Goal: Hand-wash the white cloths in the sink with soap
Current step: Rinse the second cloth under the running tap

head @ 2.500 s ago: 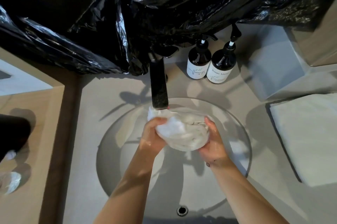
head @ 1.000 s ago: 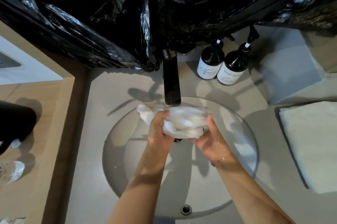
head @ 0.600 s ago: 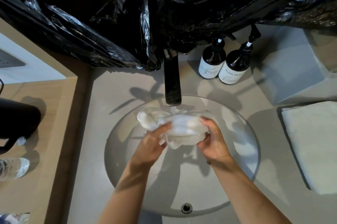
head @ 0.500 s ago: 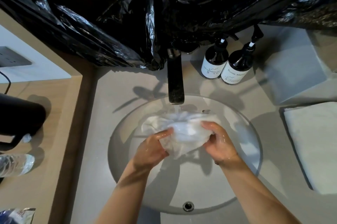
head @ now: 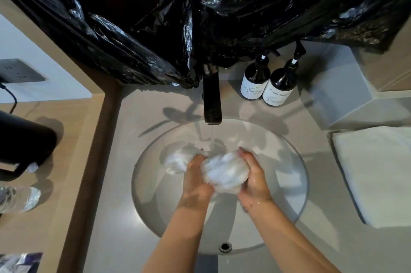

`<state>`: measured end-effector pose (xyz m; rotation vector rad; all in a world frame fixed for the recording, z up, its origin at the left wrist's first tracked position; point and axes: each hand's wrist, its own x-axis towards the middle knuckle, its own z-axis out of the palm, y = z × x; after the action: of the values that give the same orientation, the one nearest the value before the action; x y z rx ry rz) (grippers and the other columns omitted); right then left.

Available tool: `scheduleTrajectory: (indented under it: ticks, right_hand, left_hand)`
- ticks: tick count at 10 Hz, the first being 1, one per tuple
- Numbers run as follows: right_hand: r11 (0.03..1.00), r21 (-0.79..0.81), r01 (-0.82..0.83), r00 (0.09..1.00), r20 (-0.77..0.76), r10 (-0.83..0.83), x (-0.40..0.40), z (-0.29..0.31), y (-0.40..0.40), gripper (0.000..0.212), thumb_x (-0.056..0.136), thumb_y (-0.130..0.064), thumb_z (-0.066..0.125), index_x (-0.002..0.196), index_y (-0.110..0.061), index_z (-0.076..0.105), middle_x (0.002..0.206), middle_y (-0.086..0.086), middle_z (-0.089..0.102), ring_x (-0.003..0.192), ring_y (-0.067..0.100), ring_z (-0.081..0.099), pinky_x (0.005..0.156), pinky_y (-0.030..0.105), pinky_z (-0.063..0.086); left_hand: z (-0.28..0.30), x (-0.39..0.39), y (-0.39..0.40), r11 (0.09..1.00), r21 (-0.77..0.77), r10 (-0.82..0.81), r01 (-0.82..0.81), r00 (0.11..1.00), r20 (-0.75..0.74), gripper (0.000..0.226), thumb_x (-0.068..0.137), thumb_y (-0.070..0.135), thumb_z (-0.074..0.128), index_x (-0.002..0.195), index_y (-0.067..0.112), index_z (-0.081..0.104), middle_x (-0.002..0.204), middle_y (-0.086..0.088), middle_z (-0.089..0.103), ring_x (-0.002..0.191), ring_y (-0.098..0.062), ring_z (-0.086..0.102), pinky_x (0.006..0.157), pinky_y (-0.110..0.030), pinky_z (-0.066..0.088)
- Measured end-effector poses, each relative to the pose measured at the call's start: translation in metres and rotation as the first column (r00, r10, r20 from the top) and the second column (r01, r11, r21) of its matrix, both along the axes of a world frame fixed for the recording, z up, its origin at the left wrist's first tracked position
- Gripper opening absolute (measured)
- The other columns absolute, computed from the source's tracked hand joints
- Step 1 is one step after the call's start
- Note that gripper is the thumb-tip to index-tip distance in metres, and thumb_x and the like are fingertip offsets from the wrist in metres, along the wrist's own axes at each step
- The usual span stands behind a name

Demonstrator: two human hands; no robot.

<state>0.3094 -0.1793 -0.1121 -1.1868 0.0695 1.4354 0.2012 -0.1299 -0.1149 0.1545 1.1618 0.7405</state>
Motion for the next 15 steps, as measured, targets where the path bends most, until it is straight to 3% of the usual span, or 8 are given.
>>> scheduleTrajectory:
  ticks: [2,4,6,7,9,10,12,15]
  right_hand:
    - [0.957,-0.277,0.091,0.969,-0.196,-0.149,-0.012,-0.032,0.016,0.027,0.097,-0.025,0.042,0.088,-0.006,0.06,0.084,0.013,0.06,0.077,0.027,0.057,0.069,0.032,0.045]
    - [0.674,-0.658,-0.336,0.61,0.393,0.687,-0.02,-0.065,0.025,0.019,0.093,-0.023,0.041,0.109,-0.026,0.053,0.098,-0.007,0.057,0.093,0.007,0.057,0.081,0.012,0.041]
    - [0.845,-0.478,-0.239,0.97,-0.152,0.188,-0.018,-0.073,0.024,0.021,0.099,-0.028,0.036,0.111,-0.019,0.051,0.081,-0.004,0.064,0.068,0.01,0.068,0.065,0.022,0.056]
    - [0.912,-0.404,-0.067,0.949,-0.309,-0.067,-0.01,-0.064,0.011,0.031,0.097,-0.036,0.046,0.11,-0.01,0.057,0.063,0.007,0.071,0.072,0.026,0.065,0.047,0.031,0.057]
    - [0.95,-0.293,-0.106,0.878,-0.477,-0.049,0.012,-0.042,-0.005,0.076,0.08,-0.069,0.051,0.121,-0.006,0.063,0.128,0.025,0.058,0.112,0.043,0.055,0.103,0.062,0.032]
    - [0.989,-0.149,-0.001,0.852,-0.518,-0.077,0.028,-0.037,-0.008,0.079,0.058,-0.055,0.083,0.124,-0.017,0.062,0.124,0.011,0.064,0.113,0.033,0.061,0.101,0.053,0.042]
    - [0.988,0.021,0.154,0.835,-0.538,-0.119,0.045,-0.037,-0.01,0.053,0.089,-0.049,0.049,0.127,-0.013,0.058,0.137,0.014,0.055,0.126,0.036,0.053,0.1,0.053,0.046]
    - [0.984,0.166,0.06,0.873,-0.486,0.029,0.049,-0.046,-0.007,0.088,0.09,-0.072,0.034,0.154,-0.013,0.019,0.159,0.022,0.017,0.145,0.041,0.021,0.106,0.055,0.037]
  left_hand:
    - [-0.01,0.006,-0.002,0.985,0.045,0.173,-0.167,0.942,-0.287,0.024,0.085,0.0,0.062,0.082,0.019,0.049,0.085,-0.007,0.059,0.074,-0.027,0.06,0.065,-0.036,0.053]
    - [-0.033,0.008,-0.003,0.965,0.262,0.102,0.02,0.892,-0.441,0.029,0.085,-0.004,0.059,0.069,0.018,0.05,0.065,-0.001,0.045,0.067,-0.022,0.048,0.067,-0.039,0.043]
    - [-0.046,-0.009,-0.018,0.929,0.365,0.072,0.061,0.937,-0.341,0.035,0.069,0.012,0.063,0.09,-0.01,0.046,0.078,-0.012,0.048,0.071,-0.026,0.052,0.06,-0.038,0.045]
    - [-0.042,-0.012,-0.018,0.947,0.31,0.024,0.083,0.945,-0.326,0.036,0.07,0.009,0.061,0.096,-0.012,0.049,0.078,-0.015,0.051,0.074,-0.031,0.056,0.06,-0.036,0.048]
    - [-0.003,-0.011,0.005,0.887,0.359,-0.302,0.289,0.953,-0.021,0.05,0.1,0.035,0.05,0.125,-0.008,0.054,0.124,-0.028,0.06,0.116,-0.041,0.059,0.102,-0.05,0.046]
    - [0.003,-0.01,0.021,0.858,0.399,-0.365,0.324,0.931,0.027,0.071,0.098,0.059,0.034,0.115,-0.005,0.06,0.117,-0.025,0.061,0.115,-0.038,0.056,0.102,-0.053,0.039]
    - [0.009,0.029,0.041,0.953,0.241,-0.188,0.184,0.982,-0.007,0.05,0.073,0.044,0.055,0.113,0.014,0.054,0.105,-0.018,0.054,0.099,-0.034,0.06,0.09,-0.048,0.046]
    - [-0.002,0.042,0.055,0.987,0.089,-0.14,0.137,0.99,0.032,0.056,0.089,0.054,0.046,0.12,0.008,0.056,0.093,-0.014,0.065,0.087,-0.03,0.067,0.074,-0.038,0.055]
